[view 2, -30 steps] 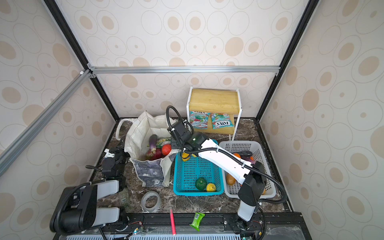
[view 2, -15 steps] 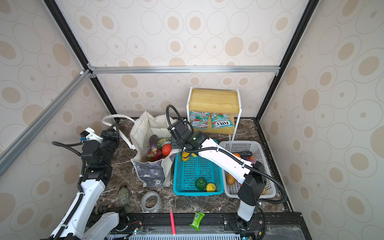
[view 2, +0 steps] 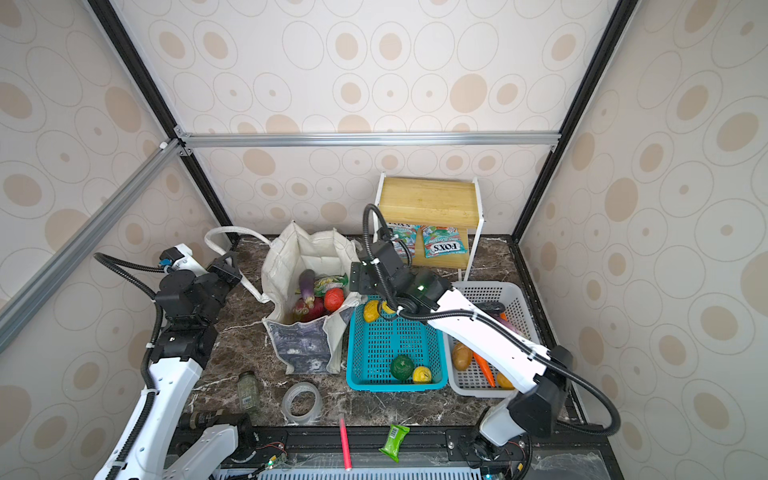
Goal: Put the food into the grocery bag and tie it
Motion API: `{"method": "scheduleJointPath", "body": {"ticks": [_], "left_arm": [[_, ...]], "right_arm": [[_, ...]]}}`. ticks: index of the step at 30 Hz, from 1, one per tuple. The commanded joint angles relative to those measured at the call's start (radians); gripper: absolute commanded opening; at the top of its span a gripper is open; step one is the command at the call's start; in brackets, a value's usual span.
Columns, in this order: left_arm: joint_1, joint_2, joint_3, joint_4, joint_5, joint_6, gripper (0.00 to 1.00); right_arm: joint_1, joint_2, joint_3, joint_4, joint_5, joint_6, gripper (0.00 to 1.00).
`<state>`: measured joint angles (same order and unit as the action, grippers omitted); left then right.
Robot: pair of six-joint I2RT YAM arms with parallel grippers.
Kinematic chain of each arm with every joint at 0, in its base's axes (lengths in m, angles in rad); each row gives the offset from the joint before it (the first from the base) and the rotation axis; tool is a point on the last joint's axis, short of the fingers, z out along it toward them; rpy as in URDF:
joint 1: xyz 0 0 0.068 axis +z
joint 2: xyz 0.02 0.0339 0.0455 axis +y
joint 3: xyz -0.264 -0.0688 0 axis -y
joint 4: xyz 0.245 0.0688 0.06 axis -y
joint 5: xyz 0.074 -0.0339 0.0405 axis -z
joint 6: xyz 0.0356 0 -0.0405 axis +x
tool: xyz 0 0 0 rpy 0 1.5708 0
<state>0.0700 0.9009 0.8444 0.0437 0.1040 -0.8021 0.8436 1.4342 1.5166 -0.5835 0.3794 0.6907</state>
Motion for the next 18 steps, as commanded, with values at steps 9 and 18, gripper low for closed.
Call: {"method": "scheduleJointPath", "body": {"ticks": [9,18], "left_arm": [[-0.004,-0.039,-0.051,0.047,0.039,0.167,0.0],[-0.004,-0.09,-0.12,0.135,0.074,0.213,0.0]], "right_arm": [[-0.15,-0.144,-0.439,0.248,-0.214,0.436,0.81],[-0.134,0.031,-0.414,0.419,-0.402,0.545,0.78]]}}
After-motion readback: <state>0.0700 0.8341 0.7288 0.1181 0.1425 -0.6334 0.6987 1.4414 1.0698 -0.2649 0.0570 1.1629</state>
